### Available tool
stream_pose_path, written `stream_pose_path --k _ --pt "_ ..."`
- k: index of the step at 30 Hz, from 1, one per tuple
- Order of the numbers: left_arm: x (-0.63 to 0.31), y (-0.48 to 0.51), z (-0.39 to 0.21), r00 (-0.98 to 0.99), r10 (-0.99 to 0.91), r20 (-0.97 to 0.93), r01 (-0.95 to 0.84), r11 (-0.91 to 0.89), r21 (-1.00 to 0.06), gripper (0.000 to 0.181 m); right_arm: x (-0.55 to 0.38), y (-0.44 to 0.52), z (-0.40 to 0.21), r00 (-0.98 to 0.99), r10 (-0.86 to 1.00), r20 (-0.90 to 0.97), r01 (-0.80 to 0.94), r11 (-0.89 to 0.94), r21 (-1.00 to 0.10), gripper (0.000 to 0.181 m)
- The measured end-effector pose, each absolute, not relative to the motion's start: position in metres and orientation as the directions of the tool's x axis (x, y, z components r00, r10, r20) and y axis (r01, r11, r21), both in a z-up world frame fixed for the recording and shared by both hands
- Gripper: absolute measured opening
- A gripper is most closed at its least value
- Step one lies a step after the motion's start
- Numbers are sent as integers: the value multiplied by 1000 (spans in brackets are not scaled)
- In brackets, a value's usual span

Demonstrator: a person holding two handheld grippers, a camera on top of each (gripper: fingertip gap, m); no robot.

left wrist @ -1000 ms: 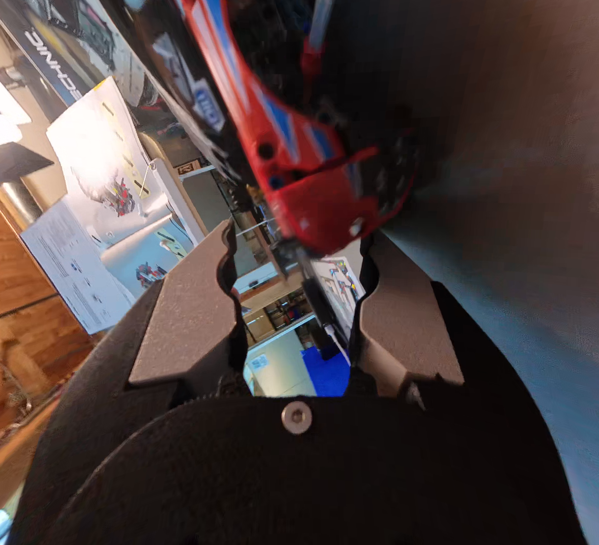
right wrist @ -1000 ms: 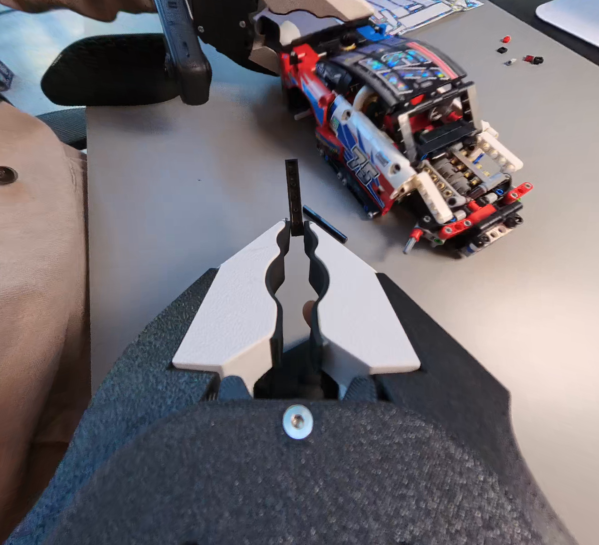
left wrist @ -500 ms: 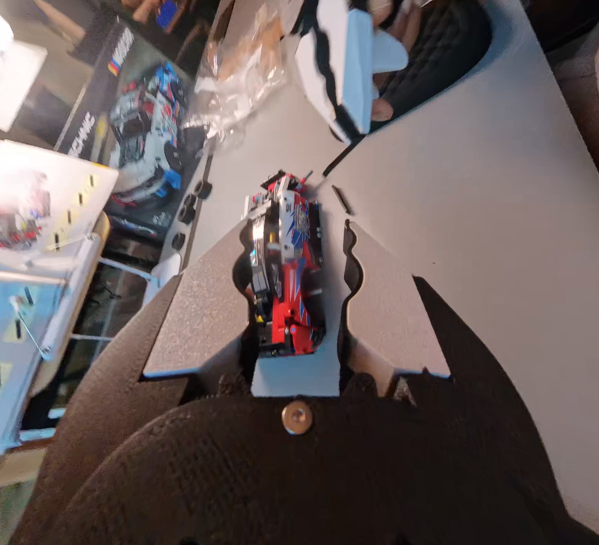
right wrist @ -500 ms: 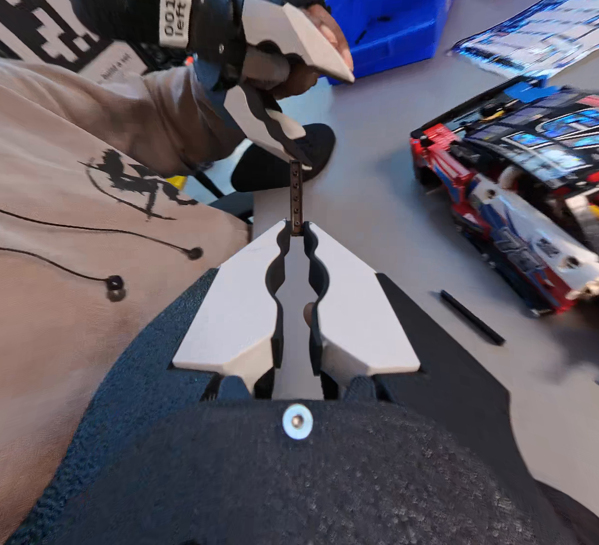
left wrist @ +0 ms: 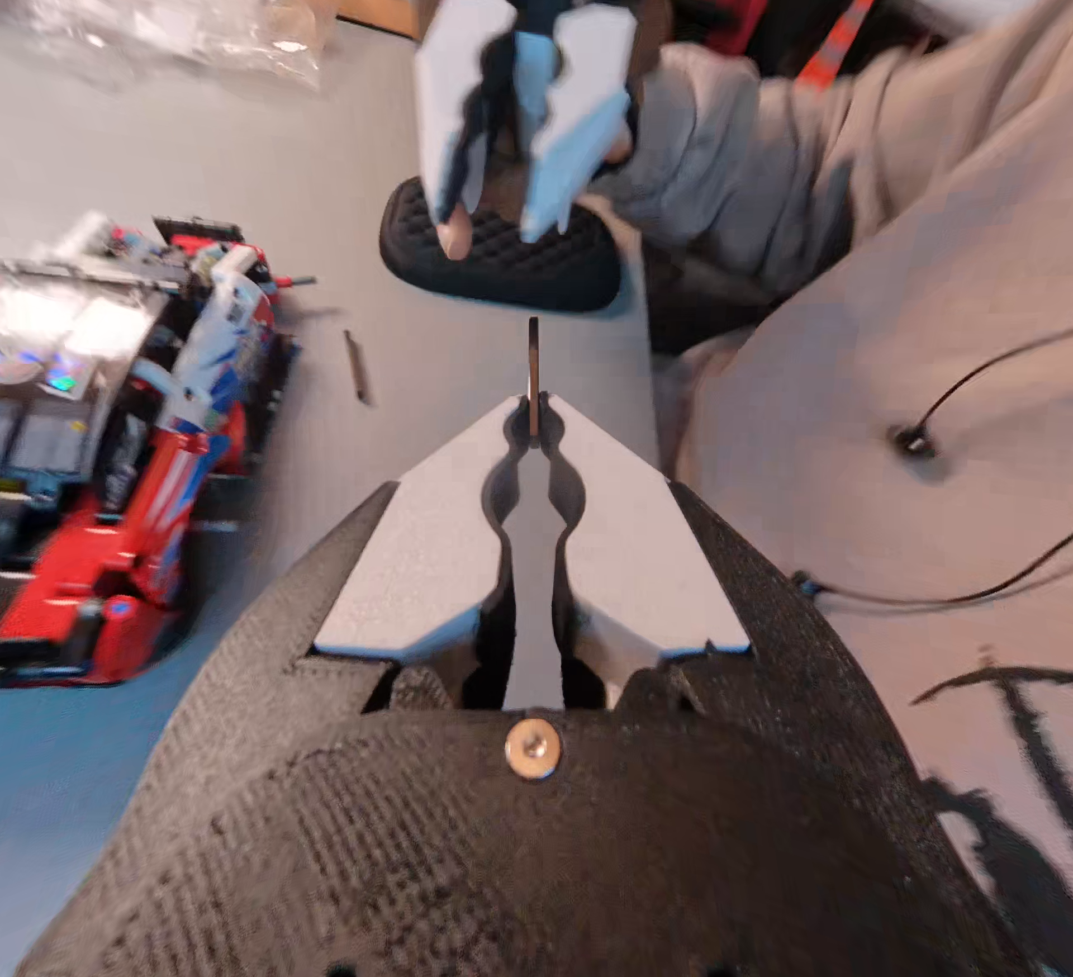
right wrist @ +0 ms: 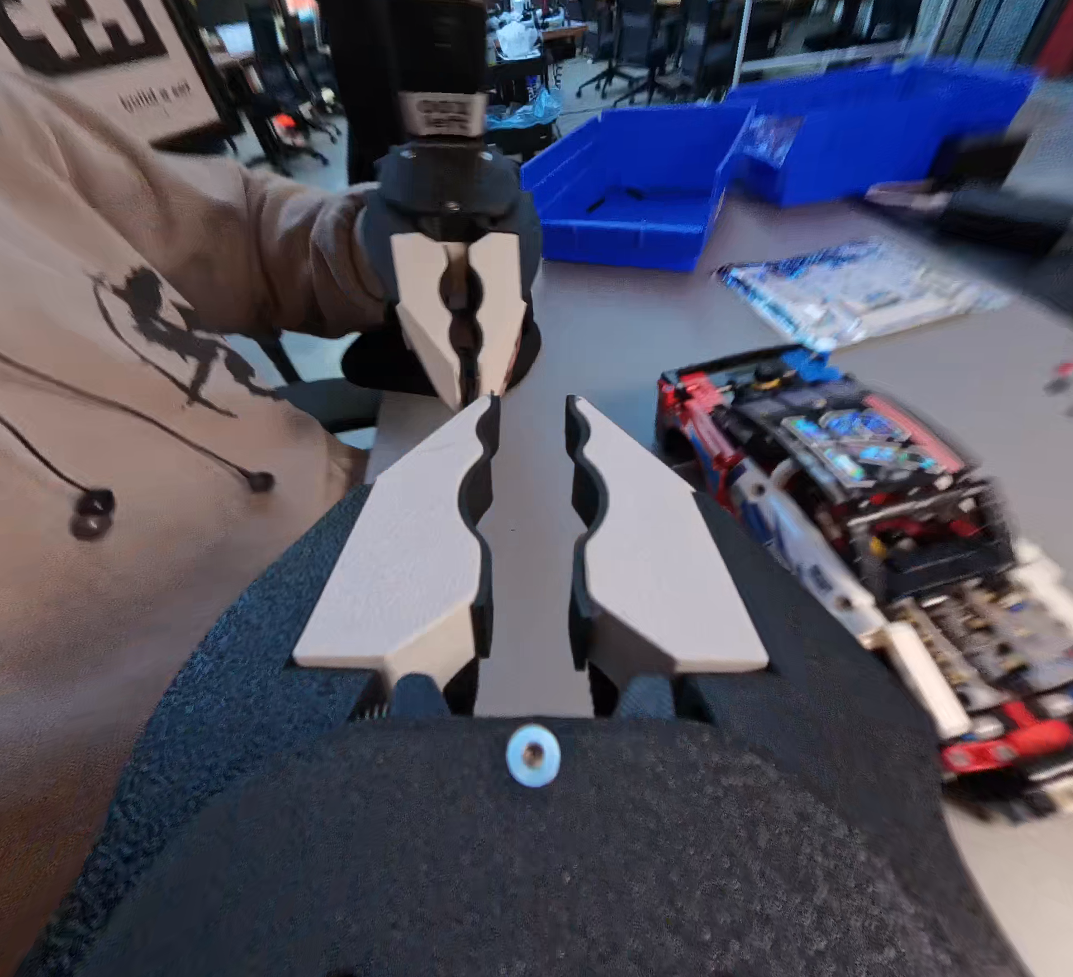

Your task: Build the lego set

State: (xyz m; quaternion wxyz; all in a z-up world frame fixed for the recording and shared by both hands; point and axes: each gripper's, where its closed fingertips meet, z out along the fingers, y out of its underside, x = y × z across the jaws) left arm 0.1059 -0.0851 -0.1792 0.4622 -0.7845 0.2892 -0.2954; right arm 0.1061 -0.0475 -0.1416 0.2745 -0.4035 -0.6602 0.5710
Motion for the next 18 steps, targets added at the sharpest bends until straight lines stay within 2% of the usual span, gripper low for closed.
stream_pose_path --k 2,3,5,7,10,14,16,18 --pt "106 -87 -174 558 -655 510 65 -578 -813 0 115 -63 -138 -533 821 204 72 285 -956 29" --pt "104 -85 -171 508 -613 606 152 -628 -763 0 116 -69 -144 -527 789 314 55 400 -915 32" --pt "104 -83 -172 426 -551 717 229 -701 -675 0 112 -75 -155 -494 707 506 49 604 -795 35" --pt "108 -82 -178 410 -529 743 227 -730 -645 0 107 -80 -160 -480 621 620 21 714 -699 32" --pt "114 -81 -182 400 -521 754 221 -743 -631 0 102 -81 -171 -530 552 643 52 778 -626 28" --pt "113 -79 -183 407 -520 751 222 -741 -634 0 98 -79 -179 -582 515 630 79 806 -587 5" --pt "111 -79 -185 411 -521 748 225 -737 -637 0 96 -79 -181 -599 516 612 90 803 -589 5" --pt "106 -79 -181 415 -568 711 224 -694 -684 1 93 -79 -178 -593 545 592 84 773 -628 5"
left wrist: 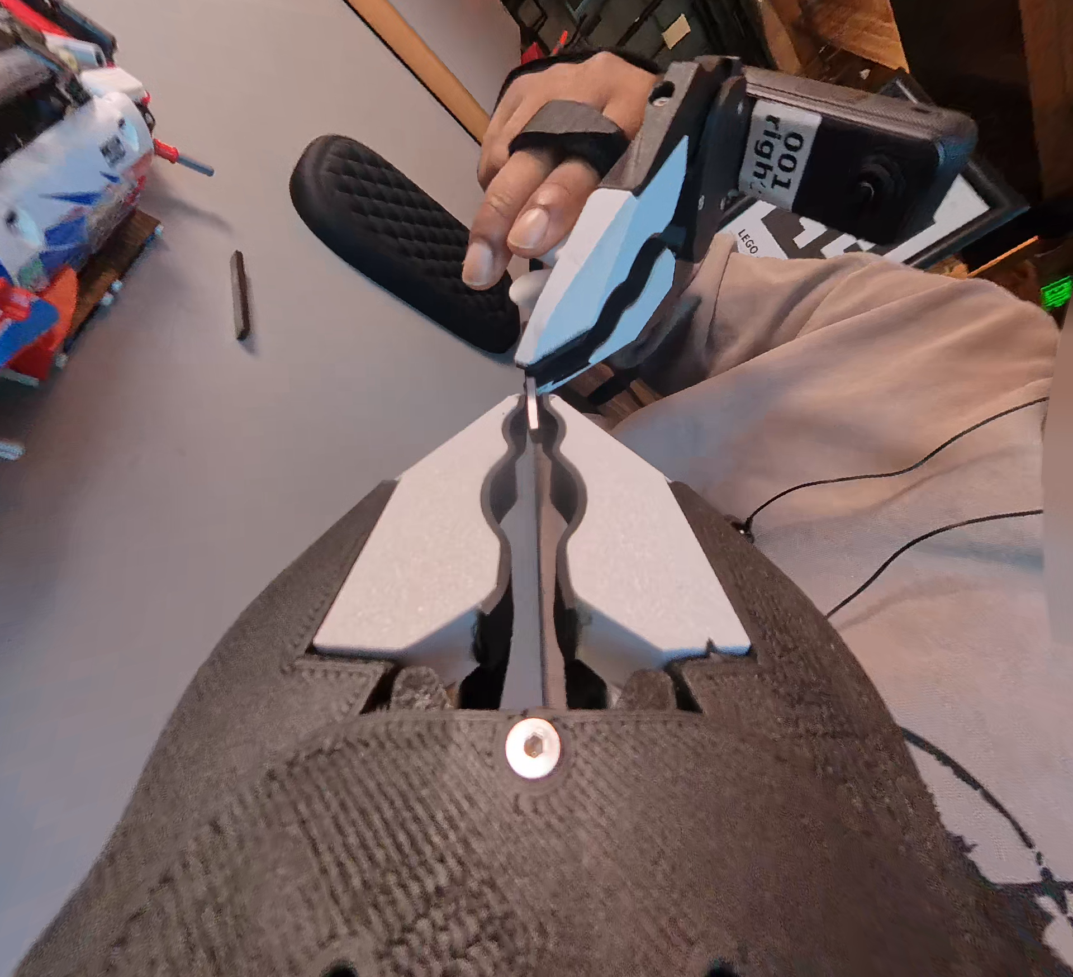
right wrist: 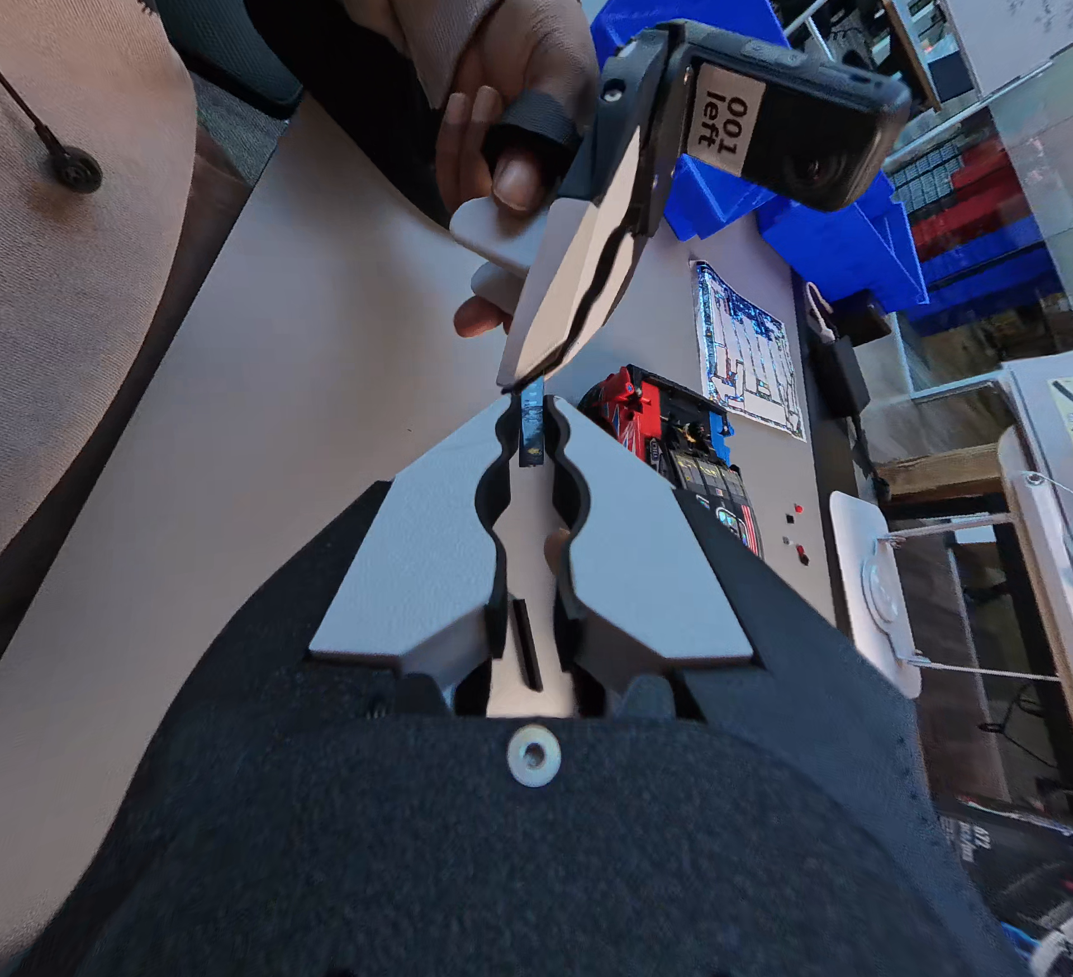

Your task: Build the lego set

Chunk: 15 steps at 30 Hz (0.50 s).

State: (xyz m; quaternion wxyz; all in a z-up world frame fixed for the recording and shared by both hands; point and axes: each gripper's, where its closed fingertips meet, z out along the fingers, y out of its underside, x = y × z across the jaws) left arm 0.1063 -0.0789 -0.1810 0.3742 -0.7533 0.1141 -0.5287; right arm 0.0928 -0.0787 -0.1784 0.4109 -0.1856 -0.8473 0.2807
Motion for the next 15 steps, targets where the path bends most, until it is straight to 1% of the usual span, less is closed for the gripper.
stream_pose_path --k 1,3,4,5,6,7,8,9,10,11,12,14,15 --pt "98 -76 -181 465 -596 655 206 -646 -735 5 92 -74 -180 -592 565 574 99 758 -645 5" --pt "68 -68 -179 638 -623 452 126 -494 -860 28 92 -55 -184 -564 631 533 151 713 -684 5" --pt "48 -64 -177 725 -603 335 74 -415 -907 38 93 -45 -187 -548 676 493 174 669 -723 5" --pt "24 -60 -178 811 -555 186 -16 -339 -941 45 95 -33 -190 -524 724 448 204 617 -760 5" --pt "-2 -56 -183 872 -489 7 -148 -277 -949 52 95 -19 -192 -488 770 411 233 569 -789 5" --pt "-27 -53 -191 890 -421 -177 -297 -241 -924 56 95 -6 -196 -453 807 379 258 526 -810 5" --pt "-48 -52 -203 864 -378 -333 -437 -235 -868 62 96 6 -200 -423 836 350 283 489 -825 5" --pt "-60 -52 -217 815 -377 -441 -547 -247 -800 68 96 17 -204 -398 857 327 306 460 -834 5" --pt "-66 -51 -231 762 -392 -515 -628 -256 -735 73 96 25 -209 -379 871 314 322 442 -837 5" --pt "-66 -49 -240 701 -410 -583 -699 -233 -676 74 95 31 -212 -365 879 306 334 430 -839 5" --pt "-62 -46 -245 624 -427 -655 -770 -190 -609 72 95 35 -215 -354 886 299 343 421 -840 5" --pt "-59 -37 -254 449 -430 -783 -888 -117 -444 72 93 37 -219 -348 892 288 347 408 -845 5" --pt "-57 -32 -254 391 -423 -817 -915 -82 -396 68 92 37 -222 -349 893 285 348 406 -845 5"
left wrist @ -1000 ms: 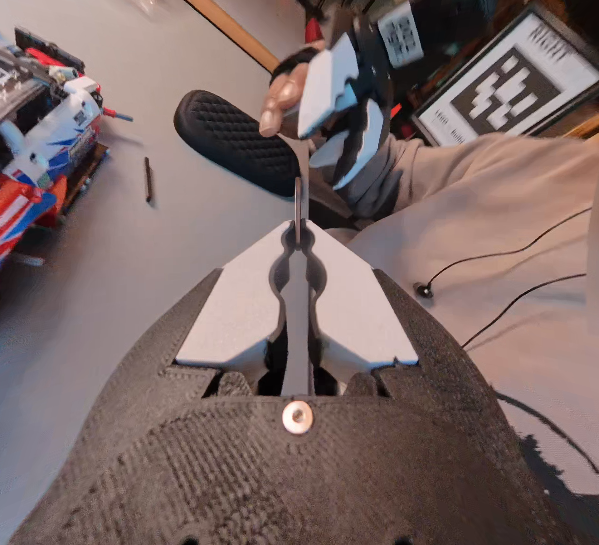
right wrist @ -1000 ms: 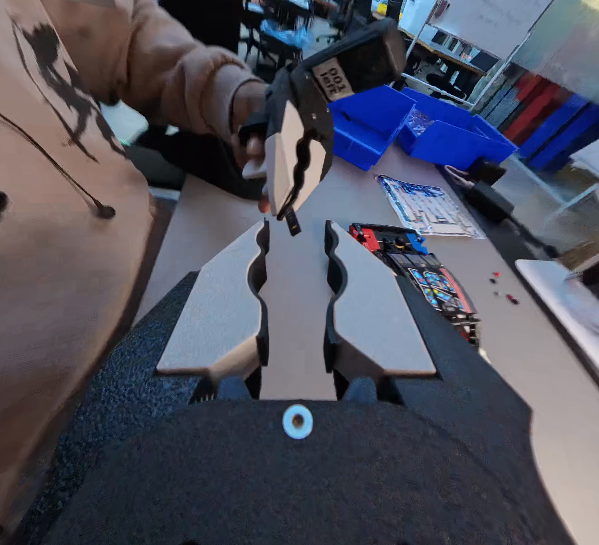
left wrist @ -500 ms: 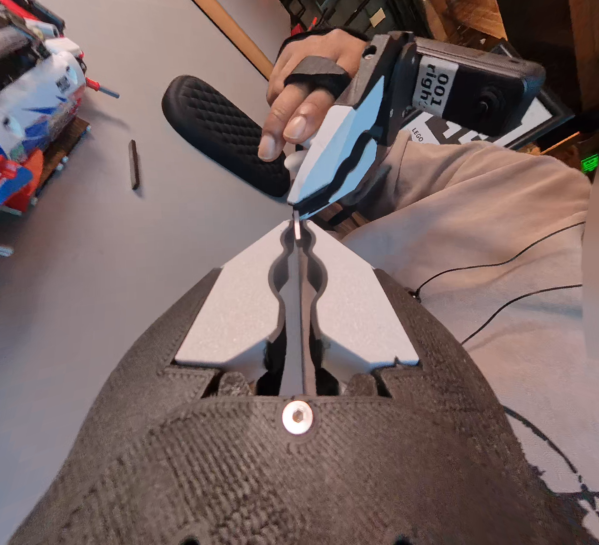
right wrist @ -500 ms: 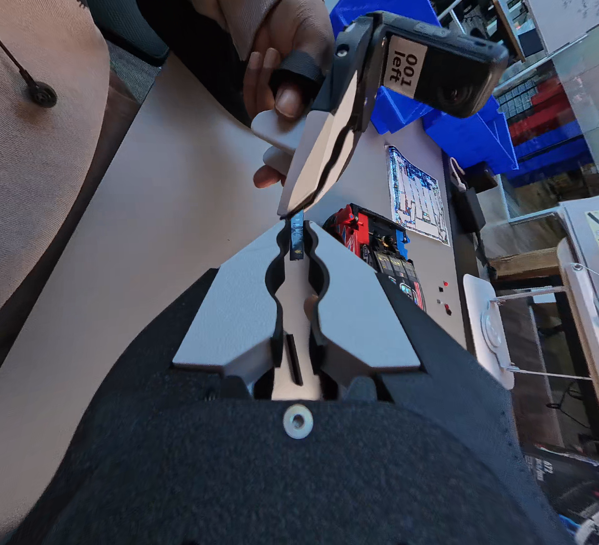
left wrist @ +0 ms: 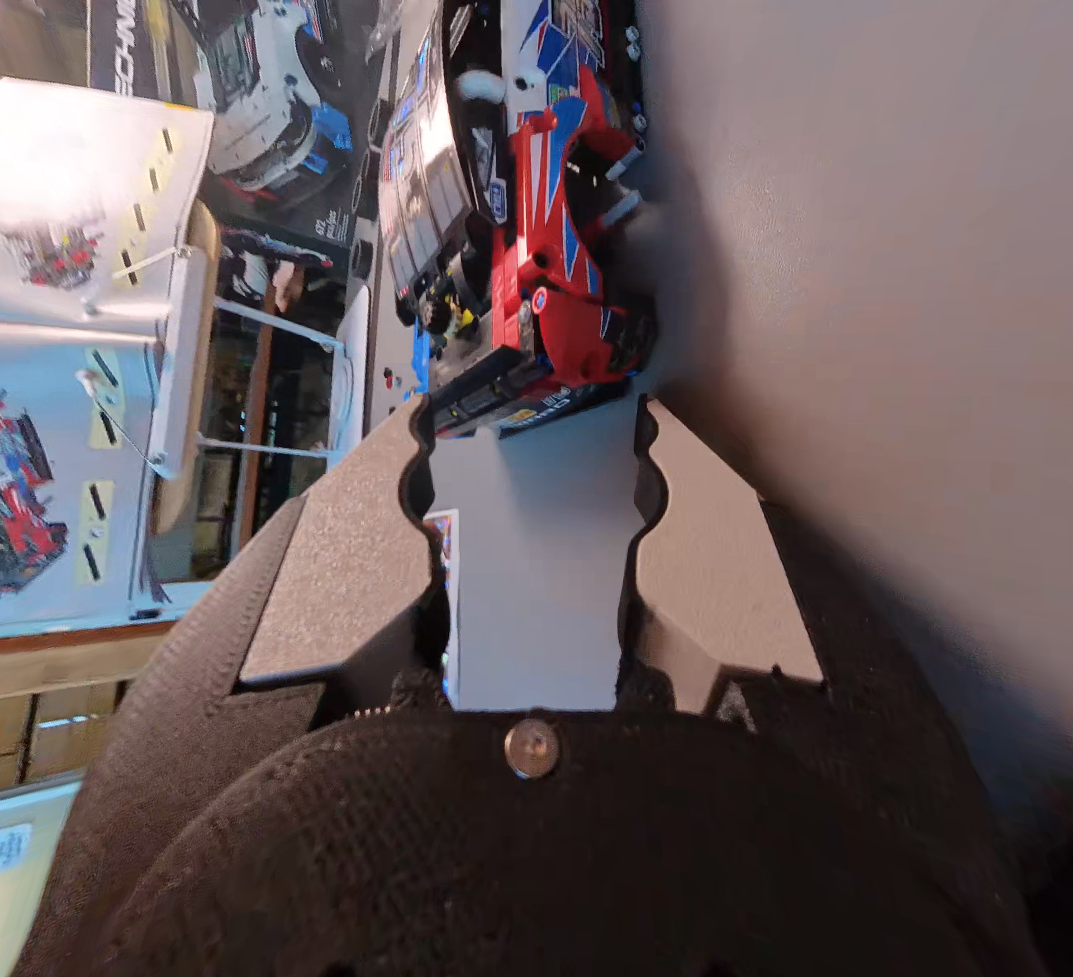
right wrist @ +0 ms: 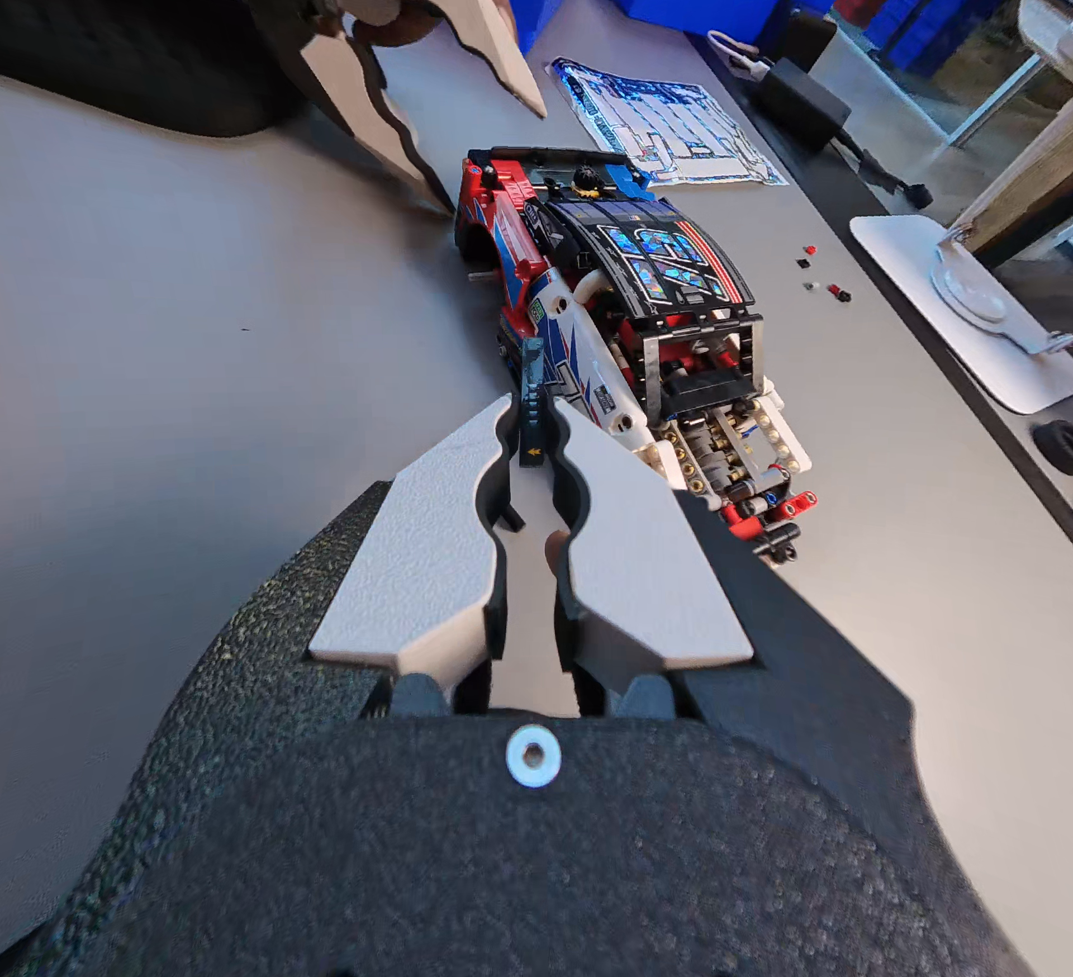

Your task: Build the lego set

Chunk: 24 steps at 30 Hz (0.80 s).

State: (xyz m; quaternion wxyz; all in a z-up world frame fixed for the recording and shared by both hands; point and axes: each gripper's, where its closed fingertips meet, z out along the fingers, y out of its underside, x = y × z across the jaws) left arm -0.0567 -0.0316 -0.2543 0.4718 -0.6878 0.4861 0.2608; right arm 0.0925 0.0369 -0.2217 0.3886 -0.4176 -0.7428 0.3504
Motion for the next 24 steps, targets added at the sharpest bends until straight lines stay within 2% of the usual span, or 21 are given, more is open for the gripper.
stream_pose_path --k 5,9,11,13,15,16,17,18,20,24 --pt "-59 -13 -250 195 -452 -871 -972 31 -233 76 90 33 -228 -359 891 278 345 404 -847 5" --pt "-53 -12 -258 41 -526 -849 -987 108 -115 59 86 31 -224 -363 895 261 323 383 -865 5" --pt "-50 -15 -256 105 -573 -813 -977 93 -192 57 83 30 -220 -362 894 264 310 382 -871 5" --pt "-46 -19 -247 303 -634 -712 -928 -24 -373 60 83 28 -217 -365 889 276 298 393 -870 5" --pt "-35 -15 -231 524 -607 -597 -812 -142 -567 65 83 26 -214 -369 887 277 287 393 -874 5" --pt "-27 -11 -223 595 -567 -569 -758 -162 -632 63 83 25 -213 -370 888 273 279 387 -879 5" --pt "-22 -5 -220 637 -514 -575 -736 -182 -652 62 81 25 -212 -368 890 270 270 380 -885 5" --pt "-21 1 -224 638 -467 -612 -752 -208 -626 66 80 26 -212 -366 892 265 262 372 -890 5" --pt "-31 12 -241 575 -384 -722 -818 -281 -502 70 76 26 -210 -359 896 260 252 362 -898 5" --pt "-36 19 -251 452 -305 -838 -883 -287 -372 55 77 23 -211 -359 891 279 259 382 -887 5"
